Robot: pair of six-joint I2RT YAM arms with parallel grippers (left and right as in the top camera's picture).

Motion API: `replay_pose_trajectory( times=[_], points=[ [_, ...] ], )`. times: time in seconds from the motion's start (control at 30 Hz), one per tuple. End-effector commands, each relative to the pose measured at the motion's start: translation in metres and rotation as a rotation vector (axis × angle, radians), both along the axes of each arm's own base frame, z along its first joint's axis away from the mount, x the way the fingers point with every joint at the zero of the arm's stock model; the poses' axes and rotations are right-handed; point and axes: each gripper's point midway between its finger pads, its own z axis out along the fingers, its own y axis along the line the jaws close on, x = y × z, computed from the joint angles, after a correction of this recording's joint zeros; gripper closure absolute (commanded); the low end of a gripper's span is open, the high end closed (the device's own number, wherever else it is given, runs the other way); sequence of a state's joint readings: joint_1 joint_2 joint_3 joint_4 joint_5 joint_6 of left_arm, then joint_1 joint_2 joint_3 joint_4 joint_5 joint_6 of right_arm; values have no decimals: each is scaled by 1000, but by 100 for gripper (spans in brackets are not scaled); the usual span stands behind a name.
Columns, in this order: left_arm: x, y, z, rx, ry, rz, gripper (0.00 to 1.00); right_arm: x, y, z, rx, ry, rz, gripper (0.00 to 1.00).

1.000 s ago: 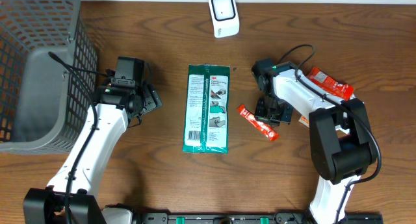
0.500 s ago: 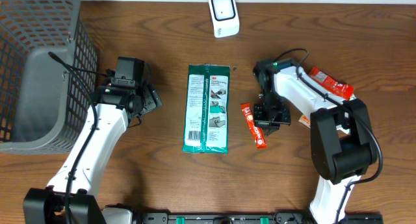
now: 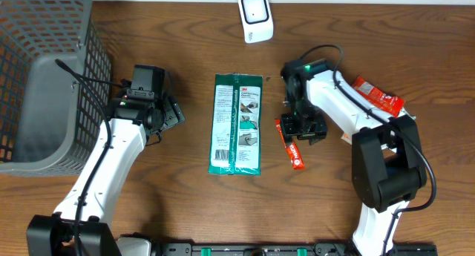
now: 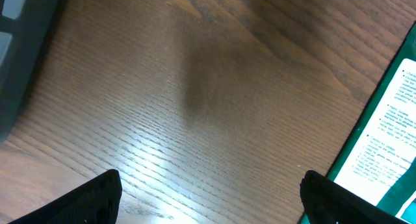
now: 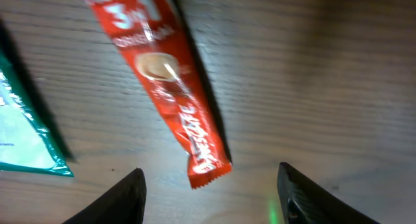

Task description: Scan the item barcode

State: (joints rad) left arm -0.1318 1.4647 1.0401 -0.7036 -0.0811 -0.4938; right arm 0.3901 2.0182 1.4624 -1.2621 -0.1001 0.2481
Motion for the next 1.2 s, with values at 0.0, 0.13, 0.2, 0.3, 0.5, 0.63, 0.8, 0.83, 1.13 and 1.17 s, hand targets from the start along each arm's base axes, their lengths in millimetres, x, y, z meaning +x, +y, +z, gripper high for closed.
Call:
replay_pose_trajectory(
  times=[0.0, 0.13, 0.2, 0.3, 0.5, 0.63, 0.8, 0.83, 1.13, 1.17],
  points=[
    [2, 2, 2, 5, -3, 7, 11, 1, 7, 1, 14, -26, 76, 25],
    [2, 2, 2, 4, -2, 7, 11, 5, 9, 0, 22, -44, 79, 4],
    [2, 2, 2, 4, -2, 7, 11, 6, 9, 0, 23, -47, 80, 1],
    [2, 2, 2, 4, -2, 7, 11, 5, 9, 0, 30, -44, 109, 1],
    [2, 2, 2, 5, -2, 7, 11, 8, 10, 0, 39, -55, 133, 1],
    [2, 2, 2, 5, -2, 7, 11, 12, 14, -2, 51, -77, 152, 1],
    [2, 2, 2, 5, -2, 7, 11, 15, 15, -2, 55, -88, 153, 9],
    [2, 2, 2, 5, -2, 7, 11, 15, 15, -2, 55, -88, 154, 11],
    [2, 2, 2, 4, -3, 7, 11, 16, 10, -3, 28, -95, 169, 25],
    [2, 2, 2, 5, -3, 7, 11, 17, 9, -3, 22, -98, 171, 25]
  ],
)
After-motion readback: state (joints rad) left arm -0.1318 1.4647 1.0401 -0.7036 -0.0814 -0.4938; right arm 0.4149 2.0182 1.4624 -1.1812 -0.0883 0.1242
